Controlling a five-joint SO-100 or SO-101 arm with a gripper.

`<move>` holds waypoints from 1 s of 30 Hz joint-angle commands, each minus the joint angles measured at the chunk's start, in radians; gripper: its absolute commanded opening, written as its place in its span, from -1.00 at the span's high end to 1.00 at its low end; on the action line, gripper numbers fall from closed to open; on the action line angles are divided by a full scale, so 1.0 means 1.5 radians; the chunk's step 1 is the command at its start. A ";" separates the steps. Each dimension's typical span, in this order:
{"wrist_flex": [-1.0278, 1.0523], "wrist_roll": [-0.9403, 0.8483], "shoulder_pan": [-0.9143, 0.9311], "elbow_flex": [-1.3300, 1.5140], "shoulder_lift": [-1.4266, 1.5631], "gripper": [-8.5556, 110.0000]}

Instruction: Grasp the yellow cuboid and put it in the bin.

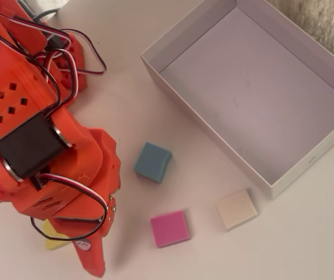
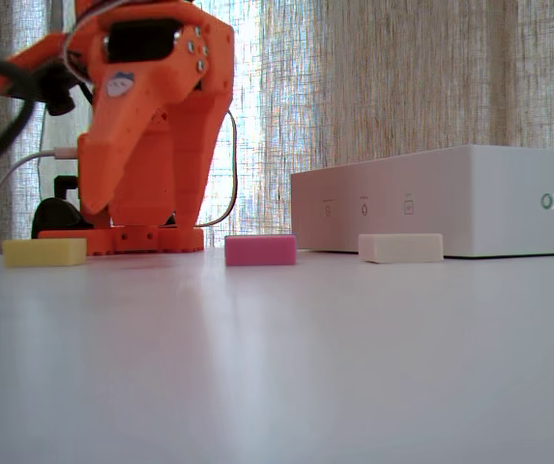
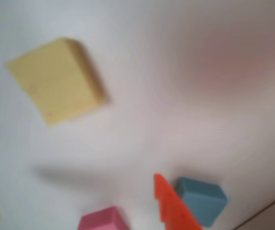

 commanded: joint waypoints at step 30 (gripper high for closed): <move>-0.040 -0.109 0.148 0.076 -0.058 0.49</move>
